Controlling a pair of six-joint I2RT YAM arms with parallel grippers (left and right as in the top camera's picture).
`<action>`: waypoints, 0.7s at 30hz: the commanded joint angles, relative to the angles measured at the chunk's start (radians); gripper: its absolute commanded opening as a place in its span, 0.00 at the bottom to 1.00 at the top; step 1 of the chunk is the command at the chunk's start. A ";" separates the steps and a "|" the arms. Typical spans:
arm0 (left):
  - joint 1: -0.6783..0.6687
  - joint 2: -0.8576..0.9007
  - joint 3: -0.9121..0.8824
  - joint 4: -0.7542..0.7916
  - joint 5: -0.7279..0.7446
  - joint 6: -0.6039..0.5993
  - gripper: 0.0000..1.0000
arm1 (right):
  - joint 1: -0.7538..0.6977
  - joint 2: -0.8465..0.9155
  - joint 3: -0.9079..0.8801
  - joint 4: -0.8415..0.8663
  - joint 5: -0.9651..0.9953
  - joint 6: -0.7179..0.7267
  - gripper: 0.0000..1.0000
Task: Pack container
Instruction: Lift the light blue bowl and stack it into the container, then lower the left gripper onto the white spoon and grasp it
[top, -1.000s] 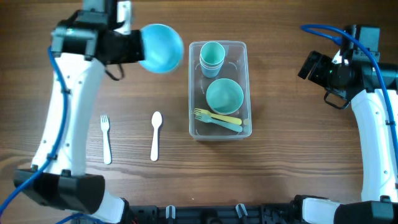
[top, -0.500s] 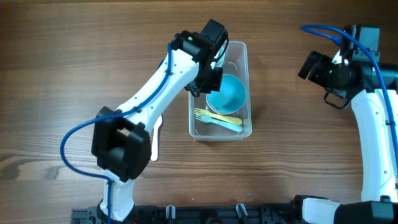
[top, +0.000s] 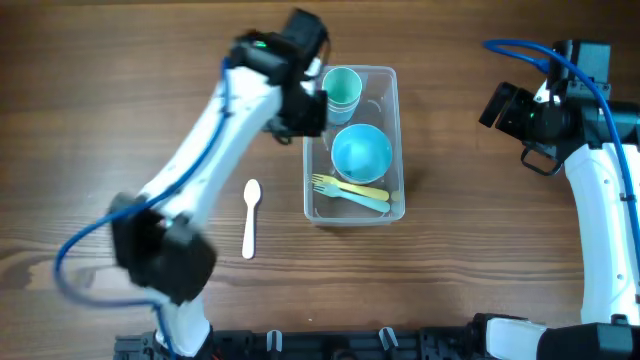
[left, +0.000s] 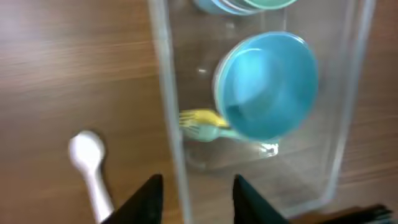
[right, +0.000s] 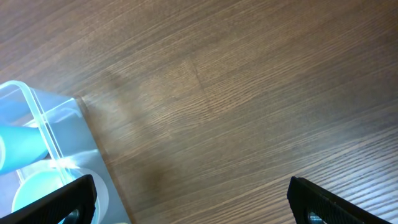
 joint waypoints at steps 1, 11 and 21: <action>0.108 -0.219 0.042 -0.138 -0.078 0.005 0.45 | -0.003 0.010 -0.007 0.002 -0.009 0.000 1.00; 0.158 -0.239 -0.568 0.077 -0.177 0.084 0.43 | -0.003 0.010 -0.007 0.002 -0.009 0.000 1.00; 0.157 -0.237 -0.967 0.460 -0.155 0.133 0.56 | -0.003 0.010 -0.007 0.002 -0.009 0.000 1.00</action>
